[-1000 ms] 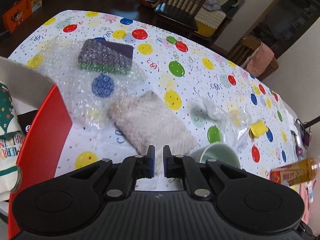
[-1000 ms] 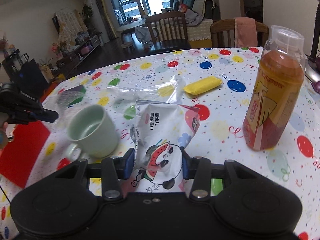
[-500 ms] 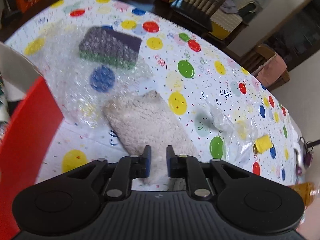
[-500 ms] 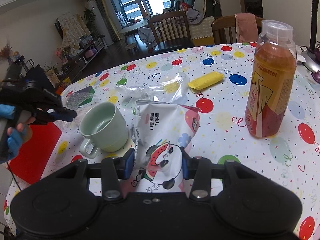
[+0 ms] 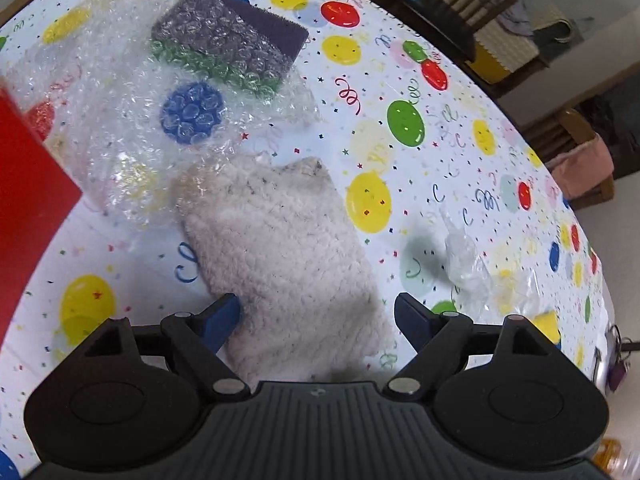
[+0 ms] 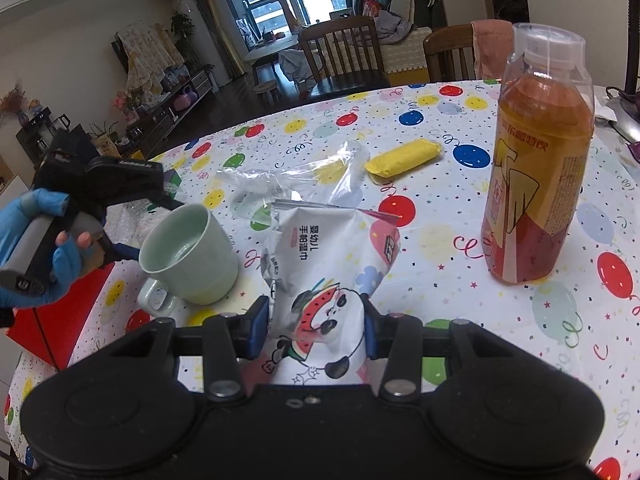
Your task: Organize soft objects
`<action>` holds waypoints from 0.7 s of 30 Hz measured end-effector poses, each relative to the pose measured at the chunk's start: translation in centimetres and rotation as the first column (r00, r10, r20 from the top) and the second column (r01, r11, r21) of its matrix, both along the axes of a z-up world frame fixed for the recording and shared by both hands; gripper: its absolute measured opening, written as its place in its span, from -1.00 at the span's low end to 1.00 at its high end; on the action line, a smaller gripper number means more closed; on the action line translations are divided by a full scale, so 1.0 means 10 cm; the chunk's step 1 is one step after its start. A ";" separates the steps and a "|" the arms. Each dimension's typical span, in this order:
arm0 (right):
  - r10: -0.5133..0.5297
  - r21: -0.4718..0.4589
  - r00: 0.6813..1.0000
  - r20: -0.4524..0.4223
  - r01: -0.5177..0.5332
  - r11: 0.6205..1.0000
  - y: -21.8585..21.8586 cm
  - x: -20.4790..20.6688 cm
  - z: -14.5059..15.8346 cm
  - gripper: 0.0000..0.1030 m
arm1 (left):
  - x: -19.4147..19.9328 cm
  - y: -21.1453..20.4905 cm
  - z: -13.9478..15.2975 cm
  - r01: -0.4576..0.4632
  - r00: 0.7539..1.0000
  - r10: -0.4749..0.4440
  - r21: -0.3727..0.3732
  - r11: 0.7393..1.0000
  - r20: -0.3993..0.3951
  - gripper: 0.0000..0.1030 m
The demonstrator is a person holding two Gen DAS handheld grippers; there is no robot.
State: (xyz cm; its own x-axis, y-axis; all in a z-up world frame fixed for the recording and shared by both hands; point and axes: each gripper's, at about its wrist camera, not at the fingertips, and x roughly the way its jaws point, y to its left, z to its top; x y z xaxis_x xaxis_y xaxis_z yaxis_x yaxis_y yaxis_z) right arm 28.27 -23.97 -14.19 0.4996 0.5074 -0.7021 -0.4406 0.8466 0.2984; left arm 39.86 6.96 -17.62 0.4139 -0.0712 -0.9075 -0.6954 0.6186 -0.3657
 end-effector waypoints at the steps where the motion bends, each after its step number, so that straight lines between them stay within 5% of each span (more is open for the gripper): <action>1: 0.002 -0.001 1.000 -0.001 -0.002 1.000 0.00 0.01 -0.01 -0.15 | 0.03 -0.01 -0.02 -0.007 1.000 0.007 0.001 1.000 -0.007 0.65; 13: 0.010 0.003 1.000 -0.027 -0.010 1.000 -0.01 0.05 -0.10 -0.15 | 0.30 -0.22 -0.08 0.031 0.993 -0.017 0.131 0.991 -0.114 0.61; 17: 0.012 0.002 1.000 -0.029 -0.012 1.000 0.00 0.04 -0.11 -0.15 | 0.33 -0.32 -0.08 0.059 0.987 -0.028 0.195 0.979 -0.159 0.43; 21: 0.010 -0.003 0.999 -0.031 -0.010 1.000 -0.01 0.01 -0.12 -0.15 | 0.34 -0.35 -0.08 0.078 0.983 -0.037 0.228 0.971 -0.178 0.03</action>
State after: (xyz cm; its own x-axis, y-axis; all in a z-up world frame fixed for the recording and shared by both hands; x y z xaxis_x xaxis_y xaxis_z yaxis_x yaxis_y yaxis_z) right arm 28.37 -24.03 -15.41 0.4723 0.5103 -0.7187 -0.4396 0.8431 0.3097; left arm 43.24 3.49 -18.42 0.2522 0.1314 -0.9587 -0.6960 0.7129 -0.0854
